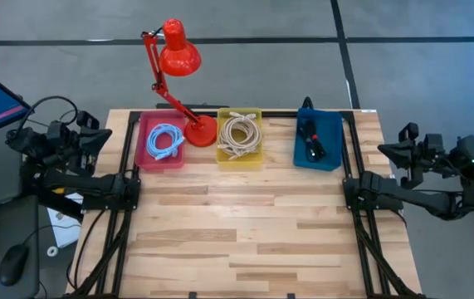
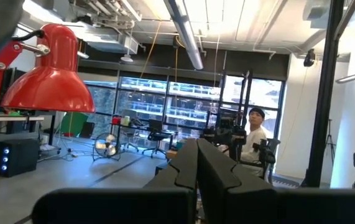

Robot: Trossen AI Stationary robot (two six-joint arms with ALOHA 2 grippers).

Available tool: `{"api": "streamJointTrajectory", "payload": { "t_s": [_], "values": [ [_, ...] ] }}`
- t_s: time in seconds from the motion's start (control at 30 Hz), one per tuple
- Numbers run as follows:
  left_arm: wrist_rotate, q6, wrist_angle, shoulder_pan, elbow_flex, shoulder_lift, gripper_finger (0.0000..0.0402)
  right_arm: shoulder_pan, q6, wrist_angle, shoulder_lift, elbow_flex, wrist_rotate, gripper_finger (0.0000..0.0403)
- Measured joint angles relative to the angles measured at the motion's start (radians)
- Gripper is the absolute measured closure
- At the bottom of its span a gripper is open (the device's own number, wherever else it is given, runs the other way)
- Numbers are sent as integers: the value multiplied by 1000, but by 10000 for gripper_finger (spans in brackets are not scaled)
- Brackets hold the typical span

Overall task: Sort HDMI cables
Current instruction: Return to Home Position

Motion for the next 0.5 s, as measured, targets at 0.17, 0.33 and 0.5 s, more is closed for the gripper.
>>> {"api": "streamJointTrajectory", "payload": {
  "t_s": [0.17, 0.33, 0.5],
  "values": [
    [0, 1, 0, 0, 0, 0, 398, -3, 10, 2, 0, -4, 0, 403],
    [0, 20, -4, 0, 0, 0, 398, -4, 9, 12, 0, -4, 0, 403],
    [0, 26, -10, 0, 0, 0, 398, -4, 8, 44, 0, -29, 0, 403]
  ]
}}
